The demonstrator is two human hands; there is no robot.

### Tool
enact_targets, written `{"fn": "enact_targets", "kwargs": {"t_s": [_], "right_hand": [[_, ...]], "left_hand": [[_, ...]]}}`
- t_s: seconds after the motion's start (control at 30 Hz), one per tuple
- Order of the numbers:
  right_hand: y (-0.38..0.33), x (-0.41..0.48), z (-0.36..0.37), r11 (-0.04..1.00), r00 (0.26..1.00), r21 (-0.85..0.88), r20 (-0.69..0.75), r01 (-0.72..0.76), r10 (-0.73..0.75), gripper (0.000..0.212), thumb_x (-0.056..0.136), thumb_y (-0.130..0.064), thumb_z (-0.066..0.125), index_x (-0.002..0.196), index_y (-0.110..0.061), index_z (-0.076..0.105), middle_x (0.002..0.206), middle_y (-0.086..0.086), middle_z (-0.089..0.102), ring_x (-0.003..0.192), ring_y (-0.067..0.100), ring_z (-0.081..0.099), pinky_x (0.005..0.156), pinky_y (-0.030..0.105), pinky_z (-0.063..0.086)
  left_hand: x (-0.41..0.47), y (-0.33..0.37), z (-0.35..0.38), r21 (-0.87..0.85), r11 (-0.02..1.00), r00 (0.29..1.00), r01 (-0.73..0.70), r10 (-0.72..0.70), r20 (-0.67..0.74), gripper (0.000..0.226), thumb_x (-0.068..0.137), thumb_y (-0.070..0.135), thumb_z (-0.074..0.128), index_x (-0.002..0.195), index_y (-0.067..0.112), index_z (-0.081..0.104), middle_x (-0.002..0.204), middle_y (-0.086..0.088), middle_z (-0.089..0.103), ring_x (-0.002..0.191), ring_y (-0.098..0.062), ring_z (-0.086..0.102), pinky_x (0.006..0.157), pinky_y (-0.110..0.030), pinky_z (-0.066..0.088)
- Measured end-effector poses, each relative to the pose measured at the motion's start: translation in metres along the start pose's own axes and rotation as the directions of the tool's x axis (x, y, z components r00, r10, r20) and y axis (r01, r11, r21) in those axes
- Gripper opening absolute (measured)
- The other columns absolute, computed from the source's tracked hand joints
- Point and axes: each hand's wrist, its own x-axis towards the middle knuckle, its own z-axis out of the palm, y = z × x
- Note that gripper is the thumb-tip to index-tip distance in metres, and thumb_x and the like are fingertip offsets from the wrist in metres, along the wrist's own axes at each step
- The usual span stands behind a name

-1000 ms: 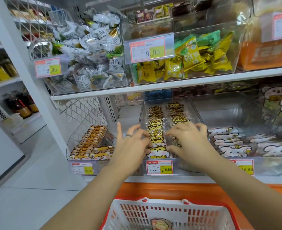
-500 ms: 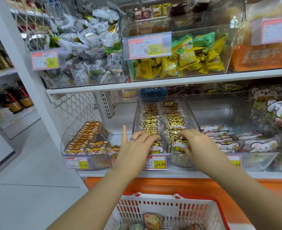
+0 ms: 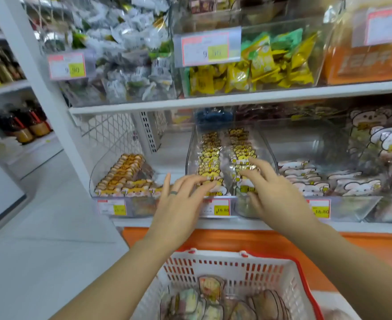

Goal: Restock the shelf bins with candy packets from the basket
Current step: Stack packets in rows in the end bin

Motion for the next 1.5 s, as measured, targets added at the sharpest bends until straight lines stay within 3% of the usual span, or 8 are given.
{"fn": "enact_targets", "kwargs": {"t_s": [0.13,0.27,0.57,0.87,1.0,1.13,1.3,1.5], "right_hand": [[-0.036,-0.030,0.009,0.954,0.959,0.137,-0.142,0.266,-0.247,0.019,0.086,-0.011,0.067,0.104,-0.016,0.069,0.110,0.001,0.066,0.080,0.027,0.066,0.067,0.036,0.053],[-0.070,-0.073,0.058,0.933,0.893,0.198,0.284,0.301,-0.348,0.015,0.087,-0.021,0.058,0.096,-0.024,0.069,0.089,-0.004,0.069,0.078,0.023,0.066,0.065,0.035,0.052],[-0.057,-0.155,0.166,0.996,0.404,0.086,0.912,-0.017,-0.072,0.037,0.101,-0.017,0.045,0.138,-0.018,0.050,0.128,0.005,0.061,0.106,0.025,0.061,0.088,0.040,0.055],[-0.070,-0.194,0.249,0.766,0.125,0.064,0.992,-0.639,0.022,0.054,0.094,-0.035,0.059,0.145,-0.023,0.044,0.150,0.007,0.037,0.134,0.031,0.040,0.102,0.038,0.045],[-0.079,-0.201,0.270,0.518,0.077,-0.020,0.983,-0.855,0.165,0.044,0.095,-0.026,0.059,0.138,-0.020,0.056,0.142,0.004,0.047,0.117,0.022,0.051,0.098,0.036,0.048],[-0.078,-0.206,0.278,0.450,0.221,0.058,0.922,-0.891,0.317,0.027,0.101,-0.019,0.054,0.118,-0.008,0.072,0.069,-0.014,0.053,0.066,0.002,0.044,0.064,0.014,0.036],[-0.079,-0.206,0.265,0.262,0.188,0.059,0.844,-0.963,0.502,0.010,0.090,-0.017,0.072,0.094,-0.013,0.081,0.090,0.007,0.077,0.077,0.021,0.068,0.077,0.033,0.059],[-0.069,-0.194,0.224,0.180,0.225,0.149,0.800,-0.972,0.557,0.024,0.082,-0.015,0.069,0.060,-0.010,0.062,0.061,0.008,0.066,0.058,0.022,0.057,0.059,0.038,0.053]], "left_hand": [[-0.064,-0.002,0.004,-0.142,0.990,1.000,-0.008,0.008,-0.003,0.037,0.088,0.009,0.061,0.120,0.025,0.064,0.120,0.006,0.061,0.111,-0.017,0.058,0.113,-0.055,0.033],[-0.124,0.001,0.029,-0.172,0.960,0.938,0.221,-0.160,0.308,0.032,0.093,0.018,0.053,0.122,0.027,0.065,0.113,0.009,0.065,0.099,-0.018,0.065,0.085,-0.035,0.049],[-0.244,-0.008,0.124,0.090,0.784,0.267,0.614,-0.314,0.911,0.038,0.098,0.023,0.049,0.135,0.026,0.056,0.127,-0.006,0.060,0.110,-0.024,0.062,0.090,-0.036,0.052],[-0.311,0.039,0.175,0.147,0.763,-0.075,0.630,-0.128,0.989,0.049,0.092,0.035,0.047,0.138,0.019,0.047,0.152,-0.020,0.031,0.139,-0.038,0.036,0.108,-0.049,0.041],[-0.295,0.038,0.168,0.139,0.780,-0.031,0.610,-0.153,0.988,0.046,0.091,0.030,0.051,0.137,0.033,0.047,0.154,-0.009,0.023,0.118,-0.038,0.055,0.092,-0.048,0.053],[-0.292,0.032,0.170,0.127,0.772,-0.027,0.623,-0.141,0.990,0.047,0.092,0.036,0.056,0.139,0.031,0.051,0.149,-0.005,0.031,0.114,-0.034,0.058,0.094,-0.046,0.054],[-0.286,0.033,0.165,0.115,0.774,-0.017,0.623,-0.133,0.991,0.049,0.091,0.031,0.052,0.139,0.030,0.051,0.153,-0.009,0.026,0.118,-0.035,0.057,0.097,-0.046,0.052],[-0.267,0.039,0.148,0.098,0.762,0.007,0.640,-0.134,0.991,0.039,0.095,0.034,0.047,0.129,0.018,0.056,0.128,-0.012,0.050,0.115,-0.033,0.055,0.093,-0.043,0.052]]}}
